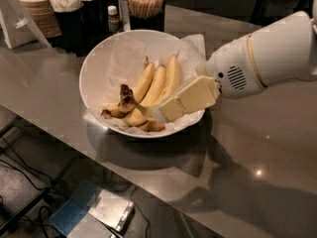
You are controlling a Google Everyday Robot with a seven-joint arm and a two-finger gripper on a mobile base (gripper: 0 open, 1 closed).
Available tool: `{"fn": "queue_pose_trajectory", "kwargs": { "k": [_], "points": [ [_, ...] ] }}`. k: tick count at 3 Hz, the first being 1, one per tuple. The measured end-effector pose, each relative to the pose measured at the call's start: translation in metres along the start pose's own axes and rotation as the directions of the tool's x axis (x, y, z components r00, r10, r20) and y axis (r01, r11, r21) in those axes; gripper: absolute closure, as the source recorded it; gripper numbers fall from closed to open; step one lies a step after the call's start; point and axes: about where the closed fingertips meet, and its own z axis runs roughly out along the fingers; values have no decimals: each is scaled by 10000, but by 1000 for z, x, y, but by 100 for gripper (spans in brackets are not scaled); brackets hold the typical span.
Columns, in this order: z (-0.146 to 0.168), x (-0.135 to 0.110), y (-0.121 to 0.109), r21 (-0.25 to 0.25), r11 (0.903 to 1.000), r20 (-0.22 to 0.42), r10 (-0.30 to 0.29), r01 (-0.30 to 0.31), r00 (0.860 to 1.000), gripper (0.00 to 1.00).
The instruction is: Pick banana from white bowl
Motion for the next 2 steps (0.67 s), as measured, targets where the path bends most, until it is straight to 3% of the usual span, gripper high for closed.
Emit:
{"fn": "queue_pose_trajectory", "kwargs": {
  "k": [2],
  "points": [
    [52, 22, 8, 387, 9921, -541, 1216, -1196, 9911, 0]
  ]
}}
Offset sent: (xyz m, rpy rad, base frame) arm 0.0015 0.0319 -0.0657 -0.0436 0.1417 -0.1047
